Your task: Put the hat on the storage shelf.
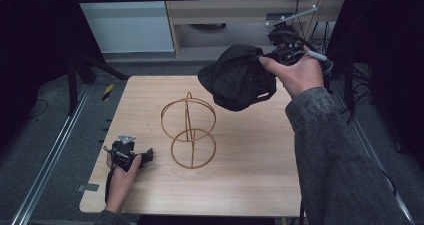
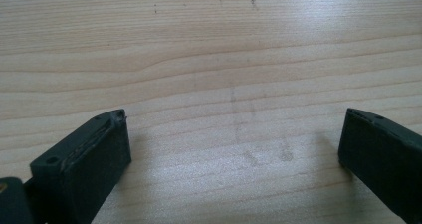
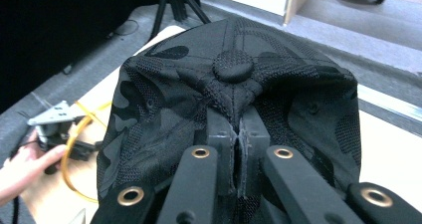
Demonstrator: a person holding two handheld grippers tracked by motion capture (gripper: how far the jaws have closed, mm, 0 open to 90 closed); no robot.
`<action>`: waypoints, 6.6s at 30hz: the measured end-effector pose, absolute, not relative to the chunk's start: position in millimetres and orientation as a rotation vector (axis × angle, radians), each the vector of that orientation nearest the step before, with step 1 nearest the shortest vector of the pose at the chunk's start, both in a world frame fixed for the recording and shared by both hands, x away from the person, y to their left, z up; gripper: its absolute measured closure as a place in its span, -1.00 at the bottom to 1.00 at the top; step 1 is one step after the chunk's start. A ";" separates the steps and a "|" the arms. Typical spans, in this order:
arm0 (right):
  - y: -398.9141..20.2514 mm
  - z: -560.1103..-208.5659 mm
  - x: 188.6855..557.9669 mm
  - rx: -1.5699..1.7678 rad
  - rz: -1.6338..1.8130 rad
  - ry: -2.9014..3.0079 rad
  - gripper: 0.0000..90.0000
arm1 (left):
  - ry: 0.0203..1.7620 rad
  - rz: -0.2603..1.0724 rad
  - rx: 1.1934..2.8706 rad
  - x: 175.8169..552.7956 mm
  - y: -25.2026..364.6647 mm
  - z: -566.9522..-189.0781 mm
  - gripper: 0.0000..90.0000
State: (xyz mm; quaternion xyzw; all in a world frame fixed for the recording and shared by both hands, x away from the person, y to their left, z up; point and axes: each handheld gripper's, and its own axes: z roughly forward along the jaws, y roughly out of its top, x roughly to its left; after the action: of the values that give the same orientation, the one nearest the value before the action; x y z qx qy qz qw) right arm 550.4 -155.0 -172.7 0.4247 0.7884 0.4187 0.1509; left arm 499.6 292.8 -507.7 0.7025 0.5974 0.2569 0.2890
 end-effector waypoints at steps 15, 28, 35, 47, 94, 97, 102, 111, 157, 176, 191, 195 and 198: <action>-105.5 -159.2 529.4 1.061 1.324 2.345 0.94 | 1.596 0.687 1.870 499.7 292.6 -507.9 -1.00; -77.9 -167.9 514.2 0.975 1.326 2.429 0.94 | 1.595 0.687 1.873 499.7 292.8 -507.7 -1.00; -72.6 -187.6 511.2 0.968 1.313 2.472 0.93 | 1.596 0.686 1.871 499.7 292.6 -507.8 -1.00; -64.2 -200.0 494.9 0.915 1.278 2.524 0.93 | 1.596 0.686 1.870 499.7 292.6 -507.9 -1.00; -55.3 -234.1 491.6 0.891 1.182 2.532 0.92 | 1.596 0.687 1.870 499.7 292.6 -507.9 -1.00; -53.1 -239.5 493.2 0.890 1.167 2.536 0.92 | 1.596 0.687 1.870 499.7 292.6 -507.9 -1.00; -51.2 -246.4 495.9 0.897 1.167 2.539 0.92 | 1.596 0.687 1.871 499.6 292.6 -507.9 -1.00; -38.7 -258.3 504.1 0.884 1.136 2.542 0.90 | 1.594 0.684 1.879 499.5 293.0 -507.6 -1.00; -35.9 -266.5 524.5 0.924 1.185 2.527 0.57 | 1.588 0.684 1.886 499.7 293.1 -507.5 -1.00; -43.4 -260.8 517.7 0.942 1.215 2.521 0.38 | 1.590 0.685 1.879 499.8 292.9 -507.7 -1.00; -54.9 -254.6 511.7 0.952 1.231 2.496 0.29 | 1.590 0.686 1.879 499.8 292.9 -507.7 -1.00; -60.7 -252.2 510.8 0.969 1.234 2.483 0.25 | 1.590 0.686 1.879 499.8 292.9 -507.7 -1.00; -65.2 -250.5 510.9 0.978 1.242 2.472 0.20 | 1.590 0.685 1.879 499.8 292.9 -507.7 -1.00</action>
State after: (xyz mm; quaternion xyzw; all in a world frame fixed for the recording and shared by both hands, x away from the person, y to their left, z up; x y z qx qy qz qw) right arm 510.9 -65.2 -250.5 0.3316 0.8379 0.4211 0.1033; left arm 499.8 292.9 -507.7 0.7040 0.5958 0.2568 0.2890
